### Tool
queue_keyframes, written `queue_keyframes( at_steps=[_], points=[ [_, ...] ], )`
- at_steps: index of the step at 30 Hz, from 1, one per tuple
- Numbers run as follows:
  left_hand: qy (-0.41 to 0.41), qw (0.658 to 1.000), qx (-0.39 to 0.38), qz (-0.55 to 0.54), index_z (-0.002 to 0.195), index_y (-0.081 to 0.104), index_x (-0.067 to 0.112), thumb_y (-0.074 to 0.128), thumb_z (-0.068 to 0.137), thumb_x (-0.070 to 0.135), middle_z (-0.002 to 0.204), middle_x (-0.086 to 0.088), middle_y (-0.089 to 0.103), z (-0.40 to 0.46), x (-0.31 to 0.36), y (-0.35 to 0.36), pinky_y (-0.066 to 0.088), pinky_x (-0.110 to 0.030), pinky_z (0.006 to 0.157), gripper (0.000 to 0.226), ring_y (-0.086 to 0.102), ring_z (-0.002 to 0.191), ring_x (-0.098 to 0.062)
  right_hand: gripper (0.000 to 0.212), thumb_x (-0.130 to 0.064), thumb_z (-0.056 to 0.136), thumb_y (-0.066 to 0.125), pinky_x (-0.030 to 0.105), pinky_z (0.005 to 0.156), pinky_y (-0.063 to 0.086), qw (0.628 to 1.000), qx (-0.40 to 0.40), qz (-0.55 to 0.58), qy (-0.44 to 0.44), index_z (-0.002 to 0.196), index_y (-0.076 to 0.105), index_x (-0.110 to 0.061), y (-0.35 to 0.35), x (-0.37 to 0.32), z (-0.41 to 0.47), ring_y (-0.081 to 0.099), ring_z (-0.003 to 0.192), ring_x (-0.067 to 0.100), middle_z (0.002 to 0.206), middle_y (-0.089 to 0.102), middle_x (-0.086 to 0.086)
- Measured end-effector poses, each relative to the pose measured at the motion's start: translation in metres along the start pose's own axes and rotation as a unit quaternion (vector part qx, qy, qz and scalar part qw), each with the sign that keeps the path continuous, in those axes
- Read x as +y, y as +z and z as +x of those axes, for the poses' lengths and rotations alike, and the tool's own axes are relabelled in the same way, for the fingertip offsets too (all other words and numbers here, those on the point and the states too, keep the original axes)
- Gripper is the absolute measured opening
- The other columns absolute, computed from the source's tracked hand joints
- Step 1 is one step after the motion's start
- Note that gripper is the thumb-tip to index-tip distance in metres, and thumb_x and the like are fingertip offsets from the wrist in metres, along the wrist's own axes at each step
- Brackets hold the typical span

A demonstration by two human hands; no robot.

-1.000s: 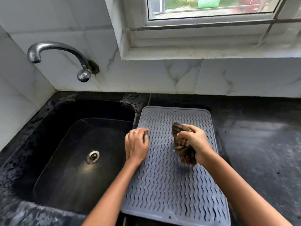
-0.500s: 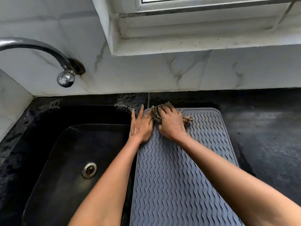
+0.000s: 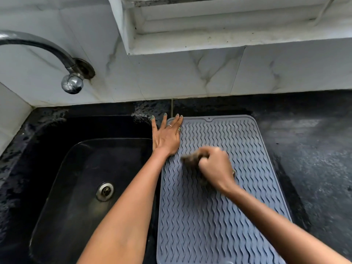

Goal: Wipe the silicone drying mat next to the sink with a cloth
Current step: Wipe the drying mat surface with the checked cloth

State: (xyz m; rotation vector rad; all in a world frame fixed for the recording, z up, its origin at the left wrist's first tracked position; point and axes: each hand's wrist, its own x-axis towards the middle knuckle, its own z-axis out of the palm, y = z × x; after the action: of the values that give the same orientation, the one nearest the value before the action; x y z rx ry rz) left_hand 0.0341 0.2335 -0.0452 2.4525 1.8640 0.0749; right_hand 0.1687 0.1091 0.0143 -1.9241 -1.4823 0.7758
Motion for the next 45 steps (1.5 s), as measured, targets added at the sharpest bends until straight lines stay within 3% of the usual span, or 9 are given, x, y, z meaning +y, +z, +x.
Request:
queue_keyframes(
  at_steps=[4,9,18,22,26,29,36,42,45],
  points=[
    [-0.006,1.000,-0.012,0.016,0.150,0.010,0.037,0.017,0.100,0.036,0.158,0.015,0.016,0.001,-0.001,0.001,-0.019,-0.060,0.111,0.050,0.002,0.149,-0.022,0.046,0.003,0.075,0.046,0.038,0.078,0.054,0.994,0.093,0.060,-0.024,0.110,0.066,-0.020,0.004,-0.016,0.068,0.063,0.091,0.024,0.107,0.069,0.006],
    [-0.017,0.999,-0.007,0.025,0.151,0.009,0.031,0.014,0.100,0.036,0.156,0.011,0.025,0.001,0.002,0.000,-0.020,-0.060,0.110,0.051,-0.002,0.149,-0.021,0.056,-0.011,0.085,0.052,0.050,0.105,0.029,0.959,-0.027,-0.261,-0.108,0.139,0.039,-0.015,0.047,-0.016,0.102,0.031,0.135,0.030,0.150,0.036,0.008],
    [-0.003,0.997,-0.041,0.066,0.150,0.003,0.036,0.011,0.101,0.035,0.159,0.016,0.006,0.001,0.003,-0.005,-0.024,-0.060,0.105,0.050,-0.007,0.149,-0.026,0.032,0.006,0.065,0.065,0.038,0.067,0.055,0.952,0.016,-0.199,-0.234,0.090,0.075,-0.011,0.028,0.016,-0.052,0.067,0.087,0.029,0.097,0.074,0.006],
    [0.040,0.987,-0.100,0.115,0.151,0.007,0.027,0.018,0.102,0.032,0.161,0.005,0.012,0.016,0.002,-0.024,-0.015,-0.055,0.113,0.051,0.004,0.149,-0.030,0.034,0.002,0.076,0.053,0.036,0.063,0.056,0.992,-0.059,-0.067,-0.091,0.081,0.072,-0.025,0.003,-0.003,-0.015,0.065,0.072,0.015,0.082,0.073,-0.006],
    [0.045,0.989,-0.141,0.027,0.133,0.050,0.016,0.044,0.096,0.016,0.137,-0.017,0.053,0.024,0.004,-0.047,0.037,-0.042,0.102,0.037,0.049,0.127,-0.033,0.038,0.000,0.080,0.051,0.041,0.084,0.050,0.989,0.071,-0.094,-0.094,0.111,0.065,-0.017,-0.002,-0.016,0.062,0.060,0.099,0.028,0.112,0.066,0.007],
    [0.061,0.990,-0.126,0.001,0.130,0.052,0.013,0.042,0.093,0.006,0.126,-0.021,0.059,0.009,0.007,-0.044,0.048,-0.039,0.088,0.039,0.058,0.112,-0.038,0.048,-0.005,0.088,0.047,0.043,0.104,0.037,0.956,-0.043,-0.262,-0.125,0.135,0.045,-0.009,0.022,-0.009,0.080,0.041,0.127,0.036,0.144,0.042,0.013],
    [0.037,0.990,-0.136,0.016,0.129,0.055,0.009,0.046,0.091,0.000,0.123,-0.021,0.061,0.019,0.008,-0.046,0.047,-0.038,0.087,0.040,0.060,0.109,-0.036,0.044,0.008,0.077,0.054,0.051,0.092,0.049,0.926,-0.059,-0.251,-0.276,0.119,0.061,-0.004,0.014,0.022,-0.028,0.056,0.116,0.035,0.131,0.058,0.015],
    [0.015,0.991,-0.128,0.029,0.136,0.048,0.010,0.042,0.094,0.002,0.133,-0.020,0.054,0.015,0.014,-0.043,0.046,-0.040,0.095,0.044,0.057,0.117,-0.035,0.025,-0.005,0.078,0.054,0.038,0.064,0.055,0.882,-0.228,-0.285,-0.299,0.094,0.071,-0.012,-0.010,0.008,-0.063,0.064,0.087,0.029,0.098,0.071,0.005],
    [0.001,0.987,-0.146,-0.061,0.143,0.039,0.013,0.041,0.096,0.006,0.148,-0.015,0.041,0.005,0.021,-0.045,0.035,-0.038,0.110,0.048,0.042,0.134,-0.032,0.014,-0.013,0.082,0.058,0.041,0.068,0.056,0.949,-0.159,-0.201,-0.183,0.085,0.071,-0.019,-0.008,-0.010,-0.019,0.066,0.078,0.024,0.083,0.070,0.003]
  ],
)
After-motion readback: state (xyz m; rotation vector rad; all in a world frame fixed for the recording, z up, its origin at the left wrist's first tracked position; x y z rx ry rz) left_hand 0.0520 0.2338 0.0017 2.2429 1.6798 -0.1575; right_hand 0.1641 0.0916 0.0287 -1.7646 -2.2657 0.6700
